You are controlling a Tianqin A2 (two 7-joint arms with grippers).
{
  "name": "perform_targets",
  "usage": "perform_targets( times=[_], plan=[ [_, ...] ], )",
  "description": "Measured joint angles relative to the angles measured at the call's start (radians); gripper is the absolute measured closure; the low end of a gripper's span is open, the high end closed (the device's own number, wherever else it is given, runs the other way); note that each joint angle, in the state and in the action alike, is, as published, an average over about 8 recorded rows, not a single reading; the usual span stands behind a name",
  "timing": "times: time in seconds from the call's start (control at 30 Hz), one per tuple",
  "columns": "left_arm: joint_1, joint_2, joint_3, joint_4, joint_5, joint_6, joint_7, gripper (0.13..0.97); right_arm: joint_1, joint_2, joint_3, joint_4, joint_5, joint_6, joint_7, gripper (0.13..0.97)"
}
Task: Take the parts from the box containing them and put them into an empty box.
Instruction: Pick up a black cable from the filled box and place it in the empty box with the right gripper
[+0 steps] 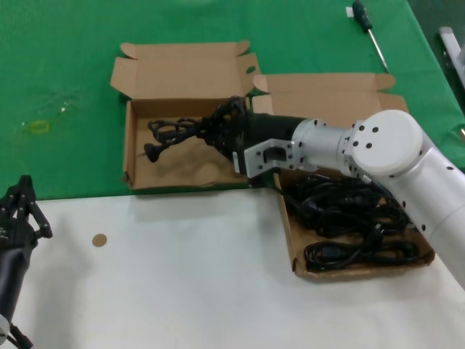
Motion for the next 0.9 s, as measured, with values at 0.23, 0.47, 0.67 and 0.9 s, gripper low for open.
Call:
perform_targets(
  times=[0.23,0.47,0.67,0.9],
  plan=[
    [0.0,0.0,0.0,0.0,0.0,0.0,0.0,0.945,0.012,-0.013,0.008,-0.043,0.016,0.021,-0.052,0.87],
    [0.0,0.0,0.0,0.0,0.0,0.0,0.0,0.945,0.012,-0.013,0.004,-0.046,0.014,0.024,-0.055,0.833],
    [0.0,0.0,0.0,0.0,0.0,0.0,0.0,0.945,0.015,-0.016,0.007,-0.06,0.021,0.024,-0.065,0.76],
    [0.0,0.0,0.0,0.0,0.0,0.0,0.0,0.945,0.008,-0.007,0.014,-0.049,0.032,0.018,-0.059,0.634]
  ],
)
